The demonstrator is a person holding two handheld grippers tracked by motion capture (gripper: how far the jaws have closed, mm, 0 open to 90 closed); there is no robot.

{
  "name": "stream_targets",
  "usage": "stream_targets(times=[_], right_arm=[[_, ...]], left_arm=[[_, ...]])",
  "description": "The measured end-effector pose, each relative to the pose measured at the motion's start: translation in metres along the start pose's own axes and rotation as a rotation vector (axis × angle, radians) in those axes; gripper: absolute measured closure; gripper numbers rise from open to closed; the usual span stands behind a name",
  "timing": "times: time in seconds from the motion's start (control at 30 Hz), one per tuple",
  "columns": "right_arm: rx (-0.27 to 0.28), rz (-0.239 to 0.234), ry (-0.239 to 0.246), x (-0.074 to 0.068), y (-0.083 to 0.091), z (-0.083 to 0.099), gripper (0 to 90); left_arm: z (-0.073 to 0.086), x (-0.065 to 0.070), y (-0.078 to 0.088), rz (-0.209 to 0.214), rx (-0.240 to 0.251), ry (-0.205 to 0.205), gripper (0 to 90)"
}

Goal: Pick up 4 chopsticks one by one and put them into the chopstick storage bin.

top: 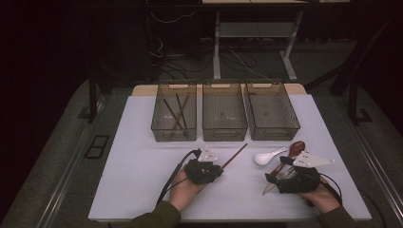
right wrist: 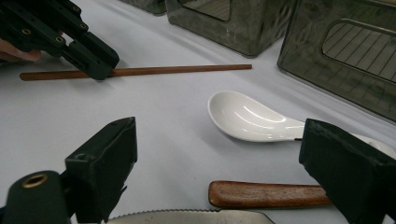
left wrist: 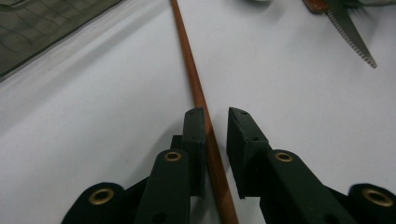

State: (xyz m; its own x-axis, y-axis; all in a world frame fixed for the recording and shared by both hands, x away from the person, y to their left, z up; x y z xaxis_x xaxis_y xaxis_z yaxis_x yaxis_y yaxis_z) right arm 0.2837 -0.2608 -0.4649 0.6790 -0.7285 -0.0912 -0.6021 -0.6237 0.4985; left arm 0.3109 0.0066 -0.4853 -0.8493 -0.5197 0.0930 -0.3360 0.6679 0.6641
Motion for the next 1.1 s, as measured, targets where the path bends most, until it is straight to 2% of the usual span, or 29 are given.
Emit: stream_targets(times=[0.33, 0.5, 0.6, 0.67, 0.9, 1.1], right_arm=[[-0.002, 0.001, 0.001, 0.000, 0.000, 0.000, 11.0], [-0.003, 0.000, 0.000, -0.001, 0.000, 0.000, 11.0], [0.001, 0.001, 0.001, 0.000, 0.000, 0.000, 11.0], [0.000, 0.000, 0.001, 0.000, 0.000, 0.000, 11.0], [-0.002, -0.002, 0.000, -0.001, 0.000, 0.000, 11.1], [0.000, -0.002, -0.002, 0.000, 0.000, 0.000, 11.0]], left_arm=[[0.000, -0.001, 0.000, -0.006, -0.005, -0.008, 81.0], [-0.001, -0.001, -0.001, -0.004, -0.001, 0.014, 81.7], [-0.001, -0.003, 0.001, -0.012, -0.010, 0.003, 82.4], [-0.001, -0.004, 0.001, -0.013, -0.003, 0.013, 82.8], [0.000, -0.007, 0.003, -0.035, -0.013, -0.015, 83.5], [0.000, -0.011, 0.006, -0.027, -0.011, -0.014, 83.5]])
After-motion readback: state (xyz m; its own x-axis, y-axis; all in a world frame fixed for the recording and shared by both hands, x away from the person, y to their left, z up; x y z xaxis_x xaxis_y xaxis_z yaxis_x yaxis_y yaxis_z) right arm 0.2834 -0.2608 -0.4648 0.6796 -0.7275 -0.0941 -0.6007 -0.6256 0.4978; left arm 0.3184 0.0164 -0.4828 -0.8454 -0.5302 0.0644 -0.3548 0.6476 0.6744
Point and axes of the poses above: each handheld gripper's, and its own axes: y roughly backward along the jaws, z roughly out of its underside, x roughly to its right, the point moved 5 cm from there along -y, roughly forward along the jaws, and after that the axes turned 2 degrees about x, right-handed, at the moved point
